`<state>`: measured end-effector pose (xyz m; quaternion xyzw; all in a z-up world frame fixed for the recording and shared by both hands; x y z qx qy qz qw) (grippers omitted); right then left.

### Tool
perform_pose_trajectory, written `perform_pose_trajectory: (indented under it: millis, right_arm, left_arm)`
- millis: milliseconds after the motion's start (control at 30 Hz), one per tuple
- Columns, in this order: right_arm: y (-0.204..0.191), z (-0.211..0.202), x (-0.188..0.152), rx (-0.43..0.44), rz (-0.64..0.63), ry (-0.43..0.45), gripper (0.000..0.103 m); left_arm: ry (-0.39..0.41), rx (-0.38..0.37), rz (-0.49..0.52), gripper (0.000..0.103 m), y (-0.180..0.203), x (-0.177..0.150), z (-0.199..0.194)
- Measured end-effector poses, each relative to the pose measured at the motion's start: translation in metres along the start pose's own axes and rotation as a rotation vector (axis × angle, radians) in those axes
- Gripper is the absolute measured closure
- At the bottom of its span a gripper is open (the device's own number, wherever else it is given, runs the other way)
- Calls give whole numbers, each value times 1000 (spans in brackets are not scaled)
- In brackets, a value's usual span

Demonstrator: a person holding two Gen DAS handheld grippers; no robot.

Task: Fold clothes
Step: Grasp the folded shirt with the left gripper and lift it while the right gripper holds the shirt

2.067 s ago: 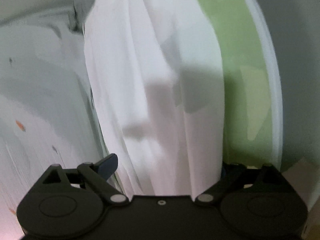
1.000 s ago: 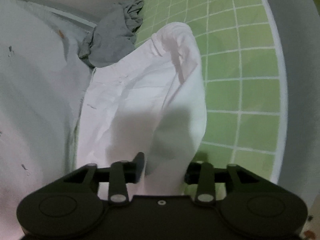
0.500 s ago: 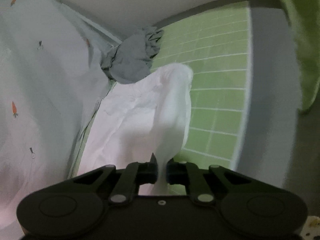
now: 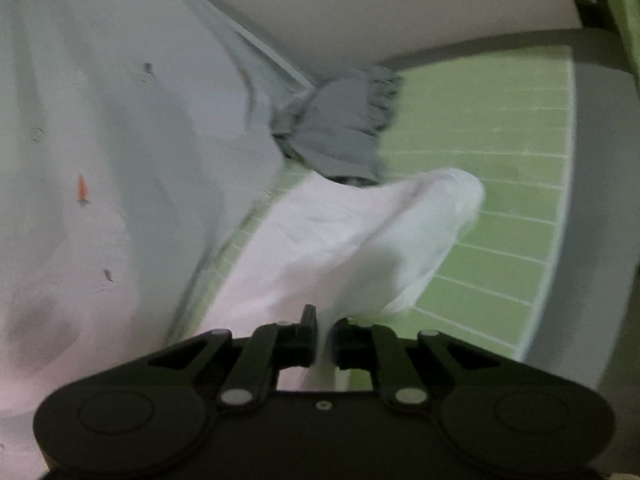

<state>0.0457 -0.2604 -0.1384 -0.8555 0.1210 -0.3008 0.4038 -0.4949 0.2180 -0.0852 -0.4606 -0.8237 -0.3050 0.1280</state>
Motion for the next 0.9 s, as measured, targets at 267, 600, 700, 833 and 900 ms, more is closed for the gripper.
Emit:
perform_pose_trajectory:
  millis: [267, 600, 700, 833, 900]
  right_arm:
    - [-46, 24, 7, 60, -23, 63, 95]
    - [-138, 152, 41, 116, -116, 65, 95]
    - [-172, 225, 53, 120, -127, 32, 95]
    - [-195, 342, 50, 101, -169, -89, 69]
    - [-197, 395, 40, 70, -203, -160, 20]
  left_arm:
    - [26, -85, 24, 101, 63, 40, 18]
    - [78, -164, 194, 102, 218, 90, 117]
    - [104, -169, 275, 102, 285, 99, 168]
    - [89, -141, 351, 94, 359, 102, 243]
    - [11, -82, 342, 72, 373, 89, 290]
Point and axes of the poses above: each gripper's, at about its wrist camera, not at the fingertips, and z roughly the way its jaws point, y to its right, x to its top, the point moved 8 cm from there along z, roughly the way its jaws point, and after that the axes turned 5 degrees about x, right-handed, at the moved point
